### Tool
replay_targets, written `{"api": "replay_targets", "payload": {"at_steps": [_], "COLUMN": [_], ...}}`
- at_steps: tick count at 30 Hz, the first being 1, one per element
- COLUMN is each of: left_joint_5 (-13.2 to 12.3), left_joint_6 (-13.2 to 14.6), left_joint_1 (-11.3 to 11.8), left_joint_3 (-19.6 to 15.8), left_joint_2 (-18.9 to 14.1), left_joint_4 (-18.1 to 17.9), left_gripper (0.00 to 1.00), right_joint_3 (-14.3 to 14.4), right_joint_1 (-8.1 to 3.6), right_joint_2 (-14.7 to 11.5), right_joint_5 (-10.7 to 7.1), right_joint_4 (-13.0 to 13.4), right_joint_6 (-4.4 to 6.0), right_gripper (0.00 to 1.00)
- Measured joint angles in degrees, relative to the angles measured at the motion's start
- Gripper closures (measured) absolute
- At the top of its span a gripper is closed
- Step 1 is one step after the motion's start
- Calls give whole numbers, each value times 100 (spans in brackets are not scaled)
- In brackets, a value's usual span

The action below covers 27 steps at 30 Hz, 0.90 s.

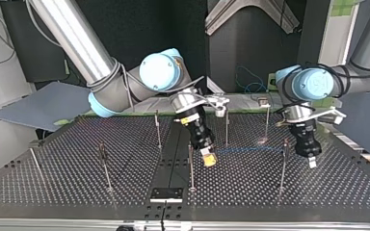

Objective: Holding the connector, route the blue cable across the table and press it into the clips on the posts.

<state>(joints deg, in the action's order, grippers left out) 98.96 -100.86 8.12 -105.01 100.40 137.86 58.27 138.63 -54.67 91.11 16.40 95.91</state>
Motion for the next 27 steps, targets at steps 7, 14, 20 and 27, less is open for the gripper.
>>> {"api": "replay_targets", "payload": {"at_steps": [7, 14, 20, 27], "left_joint_5": [-22, 186, 483, 394], "left_joint_6": [-231, -264, -394, -672], "left_joint_1": [27, 22, 5, -16], "left_joint_3": [1, -26, -265, -564], "left_joint_2": [-2, -35, -243, -538], "left_joint_4": [144, 478, 796, 766], "left_gripper": [2, 0, 0, 0], "right_joint_3": [-2, -2, -1, -1], "right_joint_1": [27, 77, 111, 109], "right_joint_2": [2, 13, 76, 176], "right_joint_5": [4, 4, 20, 39], "right_joint_4": [-49, -136, -235, -302], "right_joint_6": [0, 0, -7, -7], "right_gripper": [100, 100, 100, 100]}}
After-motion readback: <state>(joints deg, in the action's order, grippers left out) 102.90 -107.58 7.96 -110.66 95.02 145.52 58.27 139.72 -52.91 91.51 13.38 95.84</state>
